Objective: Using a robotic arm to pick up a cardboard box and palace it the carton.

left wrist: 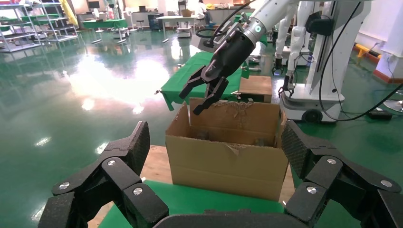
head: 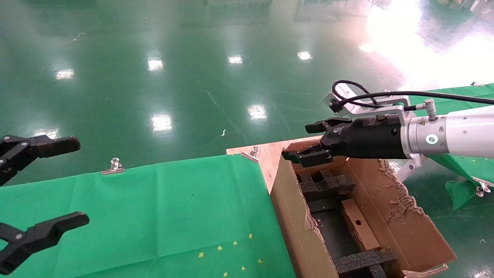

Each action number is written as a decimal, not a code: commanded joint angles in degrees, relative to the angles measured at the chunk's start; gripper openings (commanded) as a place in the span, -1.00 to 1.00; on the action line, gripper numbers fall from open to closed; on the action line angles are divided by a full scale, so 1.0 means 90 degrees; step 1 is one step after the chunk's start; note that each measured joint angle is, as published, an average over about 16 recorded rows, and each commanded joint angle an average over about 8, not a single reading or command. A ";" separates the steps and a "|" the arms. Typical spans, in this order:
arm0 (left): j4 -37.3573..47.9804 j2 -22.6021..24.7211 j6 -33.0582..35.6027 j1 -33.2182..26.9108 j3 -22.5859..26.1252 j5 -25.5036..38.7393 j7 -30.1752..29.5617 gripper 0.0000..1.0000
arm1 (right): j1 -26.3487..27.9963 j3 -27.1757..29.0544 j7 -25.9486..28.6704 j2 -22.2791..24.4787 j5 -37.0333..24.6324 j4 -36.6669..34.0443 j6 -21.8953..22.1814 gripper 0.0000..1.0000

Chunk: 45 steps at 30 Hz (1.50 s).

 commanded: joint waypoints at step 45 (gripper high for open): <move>0.0000 0.0000 0.0000 0.0000 0.0000 0.0000 0.0000 1.00 | -0.3598 0.5517 -0.2083 -0.0991 0.1069 0.0172 -0.2940 1.00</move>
